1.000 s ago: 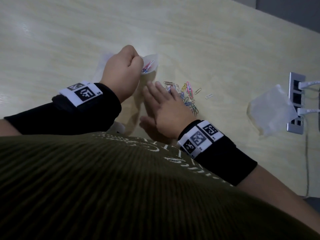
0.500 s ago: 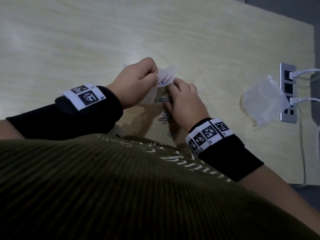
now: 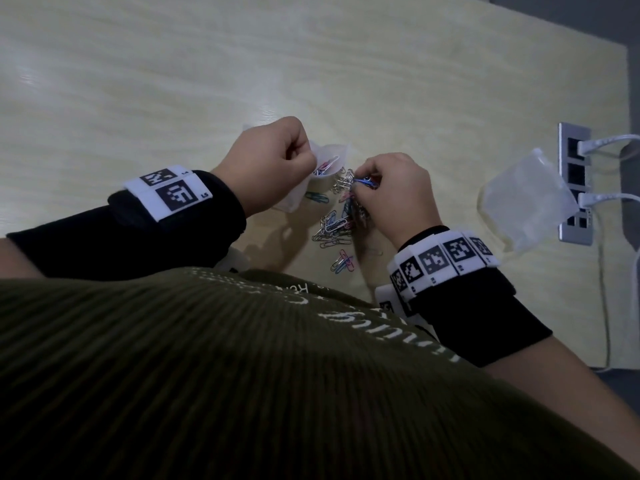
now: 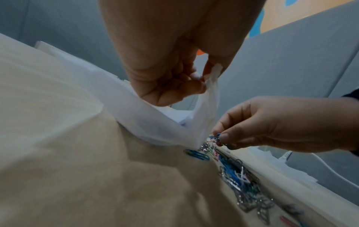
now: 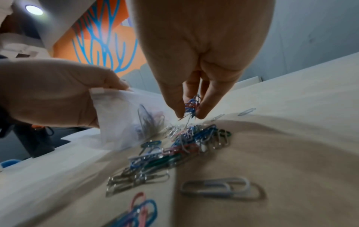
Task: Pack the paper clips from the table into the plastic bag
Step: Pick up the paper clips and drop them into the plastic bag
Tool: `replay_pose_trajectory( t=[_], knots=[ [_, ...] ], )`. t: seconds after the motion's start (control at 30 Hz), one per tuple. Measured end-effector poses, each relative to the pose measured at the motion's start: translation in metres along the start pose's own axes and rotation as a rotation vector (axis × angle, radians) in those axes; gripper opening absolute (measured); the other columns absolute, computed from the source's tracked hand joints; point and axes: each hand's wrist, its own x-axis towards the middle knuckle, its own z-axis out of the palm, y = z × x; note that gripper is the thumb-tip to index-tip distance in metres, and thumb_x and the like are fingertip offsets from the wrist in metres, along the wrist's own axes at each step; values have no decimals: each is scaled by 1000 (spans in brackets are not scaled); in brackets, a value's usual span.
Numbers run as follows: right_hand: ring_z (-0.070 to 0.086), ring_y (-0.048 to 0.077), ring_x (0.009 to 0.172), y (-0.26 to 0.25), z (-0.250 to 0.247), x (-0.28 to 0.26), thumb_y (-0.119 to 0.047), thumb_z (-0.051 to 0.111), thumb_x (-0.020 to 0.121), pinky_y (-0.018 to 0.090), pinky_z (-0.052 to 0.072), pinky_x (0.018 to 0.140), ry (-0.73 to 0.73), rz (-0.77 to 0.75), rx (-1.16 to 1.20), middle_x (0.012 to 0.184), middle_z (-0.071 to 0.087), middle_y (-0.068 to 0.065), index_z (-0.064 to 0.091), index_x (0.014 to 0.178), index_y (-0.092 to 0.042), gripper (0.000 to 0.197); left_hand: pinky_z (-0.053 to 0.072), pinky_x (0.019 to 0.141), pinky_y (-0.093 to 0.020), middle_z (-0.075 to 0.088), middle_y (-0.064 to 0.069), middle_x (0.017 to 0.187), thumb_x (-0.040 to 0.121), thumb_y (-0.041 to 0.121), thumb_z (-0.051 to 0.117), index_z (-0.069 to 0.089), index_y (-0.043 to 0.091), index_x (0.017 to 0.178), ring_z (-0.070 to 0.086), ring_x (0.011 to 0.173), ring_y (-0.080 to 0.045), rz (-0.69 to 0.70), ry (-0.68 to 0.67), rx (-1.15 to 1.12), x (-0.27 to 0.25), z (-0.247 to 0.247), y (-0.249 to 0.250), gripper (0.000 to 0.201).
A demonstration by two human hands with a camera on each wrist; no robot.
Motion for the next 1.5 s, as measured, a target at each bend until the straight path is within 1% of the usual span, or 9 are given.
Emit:
replay_pose_trajectory(
  t=[0.27, 0.43, 0.53, 0.77, 0.97, 1.13, 1.23, 1.37, 1.5],
  knots=[
    [69, 15, 76, -9, -16, 8, -24, 76, 75, 34, 59, 79, 9, 223, 490, 78, 73, 0, 73, 81, -16, 9, 34, 54, -12, 51, 9, 63, 85, 17, 52, 51, 17, 79, 47, 60, -5, 13, 46, 14, 0, -3, 1, 6],
    [65, 14, 71, -31, -27, 8, -4, 67, 85, 22, 59, 73, -81, 414, 1109, 78, 67, 9, 66, 81, -4, 4, 39, 53, -16, 56, 7, 63, 87, 17, 50, 47, 18, 79, 57, 52, -9, 28, -13, 7, -2, -3, 4, 9],
    [67, 15, 71, -40, -28, 6, 0, 62, 89, 17, 58, 65, -202, 463, 1264, 81, 67, 14, 63, 88, 6, 7, 45, 58, -23, 58, 6, 58, 88, 16, 49, 42, 23, 73, 62, 54, -9, 59, -57, -4, -4, -2, 8, 18],
    [67, 20, 67, -46, -24, 4, 1, 55, 92, 19, 58, 62, -336, 579, 1220, 77, 65, 16, 60, 82, 8, 13, 43, 55, -21, 57, 6, 63, 90, 18, 48, 46, 16, 83, 60, 50, -9, 93, -35, -35, -5, -4, 7, 8],
    [64, 22, 68, -57, -31, 5, 6, 45, 94, 20, 59, 56, -442, 595, 1162, 79, 61, 21, 53, 101, 9, 11, 37, 54, -17, 55, 10, 61, 91, 20, 49, 47, 18, 84, 56, 55, -8, 139, -17, -6, -4, -2, 4, 8],
    [63, 16, 69, -65, -38, 4, 8, 36, 97, 20, 57, 57, -447, 518, 1032, 79, 60, 17, 53, 113, 12, 24, 34, 60, -27, 50, 11, 65, 92, 18, 49, 46, 17, 85, 53, 64, -8, 149, -23, 1, -2, -3, 2, 8],
    [56, 16, 71, -65, -37, 4, 10, 36, 93, 20, 50, 54, -464, 378, 734, 99, 61, 34, 54, 120, 14, 33, 36, 60, -29, 50, 10, 66, 92, 18, 49, 46, 18, 85, 53, 64, -8, 135, -24, -24, -2, -3, 1, 8],
    [59, 8, 78, -56, -36, 5, 3, 43, 86, 23, 46, 70, -481, 110, 326, 103, 71, 2, 72, 107, -20, 43, 37, 60, -25, 51, 11, 66, 92, 16, 48, 46, 18, 85, 53, 61, -9, 163, -48, -64, -3, -3, 2, 8],
    [60, 10, 89, -50, -27, 2, -13, 55, 88, 24, 47, 77, -205, 46, 284, 100, 67, -2, 71, 102, -22, 23, 40, 64, -24, 52, 8, 70, 93, 18, 47, 46, 20, 86, 54, 65, -16, 154, -42, -114, -4, -6, 3, 7]
  ],
)
